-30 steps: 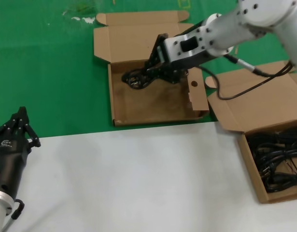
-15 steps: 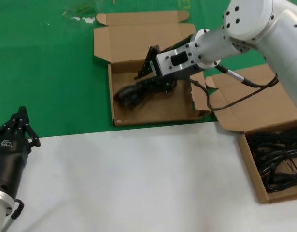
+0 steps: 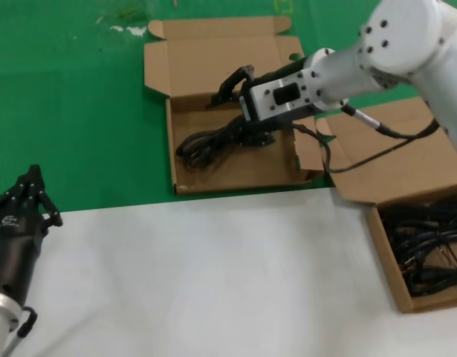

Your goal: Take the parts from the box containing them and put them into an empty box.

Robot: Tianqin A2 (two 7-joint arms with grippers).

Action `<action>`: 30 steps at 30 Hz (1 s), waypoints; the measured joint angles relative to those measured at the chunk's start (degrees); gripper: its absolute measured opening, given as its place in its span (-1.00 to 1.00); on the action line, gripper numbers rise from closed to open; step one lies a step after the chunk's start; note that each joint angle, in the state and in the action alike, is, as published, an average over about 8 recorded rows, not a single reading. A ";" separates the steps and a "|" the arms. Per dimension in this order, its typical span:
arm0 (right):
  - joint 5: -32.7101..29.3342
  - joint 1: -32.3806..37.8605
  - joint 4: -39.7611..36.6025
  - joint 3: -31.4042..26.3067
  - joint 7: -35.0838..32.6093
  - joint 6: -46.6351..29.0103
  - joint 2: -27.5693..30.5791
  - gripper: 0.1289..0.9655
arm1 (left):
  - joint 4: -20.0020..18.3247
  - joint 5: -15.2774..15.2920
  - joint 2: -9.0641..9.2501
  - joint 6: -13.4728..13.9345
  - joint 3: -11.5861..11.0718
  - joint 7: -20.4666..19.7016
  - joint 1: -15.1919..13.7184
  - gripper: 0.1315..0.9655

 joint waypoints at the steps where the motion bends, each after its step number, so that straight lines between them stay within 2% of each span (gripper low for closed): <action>1: 0.21 -0.75 1.76 0.25 0.84 -0.14 0.77 -0.58 | 0.00 0.00 0.00 0.00 0.00 0.00 0.00 -0.98; 2: 0.44 -1.57 3.65 0.54 1.75 -0.25 1.58 -0.58 | 0.00 0.00 0.00 0.00 0.00 0.00 0.00 -0.98; 7: 1.53 -6.25 12.93 2.14 6.68 -0.38 5.62 -0.32 | 0.00 0.00 0.00 0.00 0.00 0.00 0.00 -0.98; 11: 1.94 -8.65 17.12 2.92 9.29 -0.30 7.48 -0.16 | 0.00 0.00 0.00 0.00 0.00 0.00 0.00 -0.98; 19: 2.11 -9.37 18.08 3.19 9.90 -0.09 7.87 0.36 | 0.00 0.00 0.00 0.00 0.00 0.00 0.00 -0.96; 23: 2.71 -10.55 18.64 3.83 10.11 1.00 7.78 0.36 | 0.00 0.00 0.00 0.00 0.00 0.00 0.00 -0.93; 30: 5.07 -14.98 20.79 6.30 10.96 5.29 7.41 0.68 | 0.00 0.00 0.00 0.00 0.00 0.00 0.00 -0.80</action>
